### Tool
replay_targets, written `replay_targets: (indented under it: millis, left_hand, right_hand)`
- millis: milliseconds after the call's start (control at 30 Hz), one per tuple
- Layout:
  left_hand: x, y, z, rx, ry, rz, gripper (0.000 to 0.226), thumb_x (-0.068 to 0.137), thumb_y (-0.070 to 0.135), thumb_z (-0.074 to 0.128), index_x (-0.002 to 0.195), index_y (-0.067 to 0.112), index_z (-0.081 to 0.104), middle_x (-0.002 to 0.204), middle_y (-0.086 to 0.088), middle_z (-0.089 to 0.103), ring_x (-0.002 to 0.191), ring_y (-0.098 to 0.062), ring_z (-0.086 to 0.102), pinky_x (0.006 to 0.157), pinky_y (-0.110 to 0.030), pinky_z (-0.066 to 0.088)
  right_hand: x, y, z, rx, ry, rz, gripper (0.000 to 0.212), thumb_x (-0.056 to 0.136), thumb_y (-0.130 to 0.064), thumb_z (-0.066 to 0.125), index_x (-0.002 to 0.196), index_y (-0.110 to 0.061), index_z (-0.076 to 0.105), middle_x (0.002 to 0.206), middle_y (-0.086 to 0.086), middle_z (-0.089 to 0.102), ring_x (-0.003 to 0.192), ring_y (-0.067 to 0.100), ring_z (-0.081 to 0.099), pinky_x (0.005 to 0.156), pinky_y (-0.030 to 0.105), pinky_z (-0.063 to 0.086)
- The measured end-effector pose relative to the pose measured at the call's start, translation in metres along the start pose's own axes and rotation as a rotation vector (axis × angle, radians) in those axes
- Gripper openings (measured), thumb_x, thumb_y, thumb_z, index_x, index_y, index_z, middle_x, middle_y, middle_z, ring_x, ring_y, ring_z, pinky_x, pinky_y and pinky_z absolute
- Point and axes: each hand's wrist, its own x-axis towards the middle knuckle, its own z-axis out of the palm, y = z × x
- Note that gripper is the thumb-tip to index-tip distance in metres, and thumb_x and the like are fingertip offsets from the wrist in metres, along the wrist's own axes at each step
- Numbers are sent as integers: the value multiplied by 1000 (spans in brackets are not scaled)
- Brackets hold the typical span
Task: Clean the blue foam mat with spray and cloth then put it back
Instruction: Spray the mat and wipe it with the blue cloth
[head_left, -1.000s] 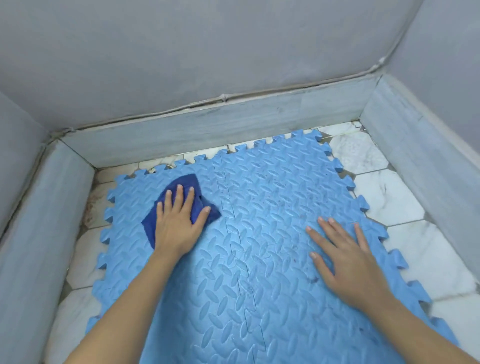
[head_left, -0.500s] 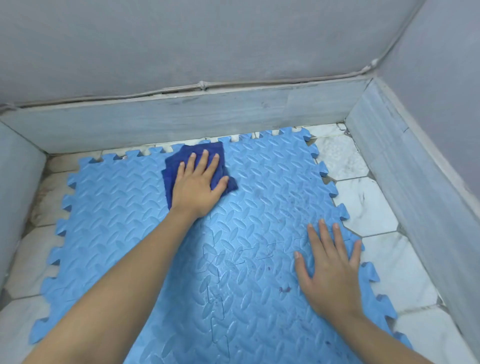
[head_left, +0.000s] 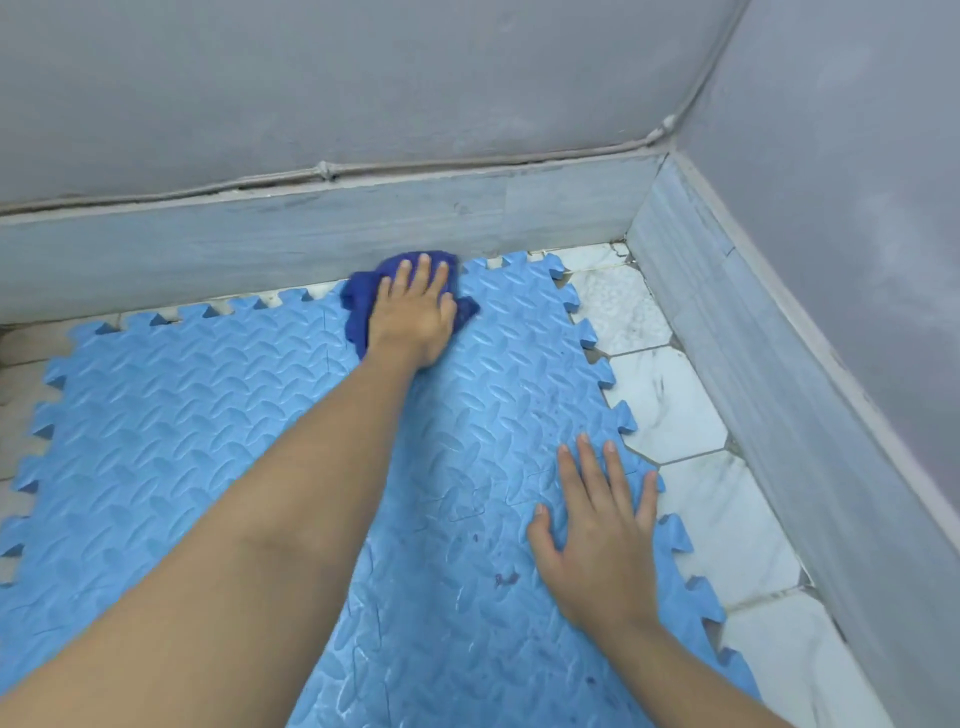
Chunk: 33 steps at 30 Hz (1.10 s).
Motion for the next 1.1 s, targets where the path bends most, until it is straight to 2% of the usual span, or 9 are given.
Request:
replay_targets:
  millis: [67,200,267,400,500,600,767,967,1100]
  left_hand:
    - [-4,-4,1,-5,-21,-8,55,102,34,16,154,17,9,162,-3,4,149,-25,3,119,-43,4]
    - [-99,16,14,13,-105,440,68,91,49,-1,153,22,10,161,7,3,148,-15,2,119,-35,1]
    - [-143,-12,15,28,-148,488,65,94,54,0,153,29,10,160,11,3,148,-11,2,119,-35,3]
    - [-197,-132,3,-7,28,-79,67,92,50,11,152,22,22,157,-2,26,142,-28,30,115,-45,24]
    - [-250,-160,2,-13,-18,-250,71,89,48,6,153,19,16,160,0,12,148,-25,10,118,-46,10]
    - [-325,-113,17,25,-117,24,59,96,42,12,152,25,8,161,5,7,149,-21,6,119,-39,7]
    - [-417,-62,39,89,-145,408,54,97,35,27,149,20,31,157,0,26,144,-22,26,112,-43,22]
    - [-425,-167,27,24,32,-363,62,94,40,11,151,17,19,159,-2,18,146,-26,19,118,-44,13]
    - [-460,-151,30,38,30,-281,59,97,39,9,152,18,12,160,-1,13,148,-25,10,119,-42,6]
  right_hand:
    - [1,1,1,6,2,7,62,87,-40,42,141,-11,52,153,5,43,148,27,28,117,63,14]
    - [0,4,0,12,13,6,61,86,-39,46,138,-9,56,151,7,47,146,27,32,117,62,16]
    - [1,3,-1,14,10,10,61,85,-38,46,137,-8,57,150,6,48,145,27,34,117,62,17]
    - [5,3,-3,16,10,23,60,85,-38,45,137,-9,56,150,6,48,145,28,34,117,62,16]
    - [5,5,-1,19,15,21,59,85,-36,47,137,-8,56,150,7,48,144,29,35,117,62,14]
    - [1,2,-1,13,-12,29,61,87,-36,45,140,-7,52,151,8,46,145,30,32,117,62,11]
    - [0,0,-2,30,-59,38,64,88,-38,40,145,-8,44,156,9,39,148,30,26,117,64,9]
    - [-2,-2,-5,1,-94,20,66,90,-40,32,145,-4,40,156,15,36,146,35,26,112,68,12]
    - [-33,-39,-14,35,-195,3,71,92,-49,20,147,-8,35,155,18,33,143,41,28,111,68,19]
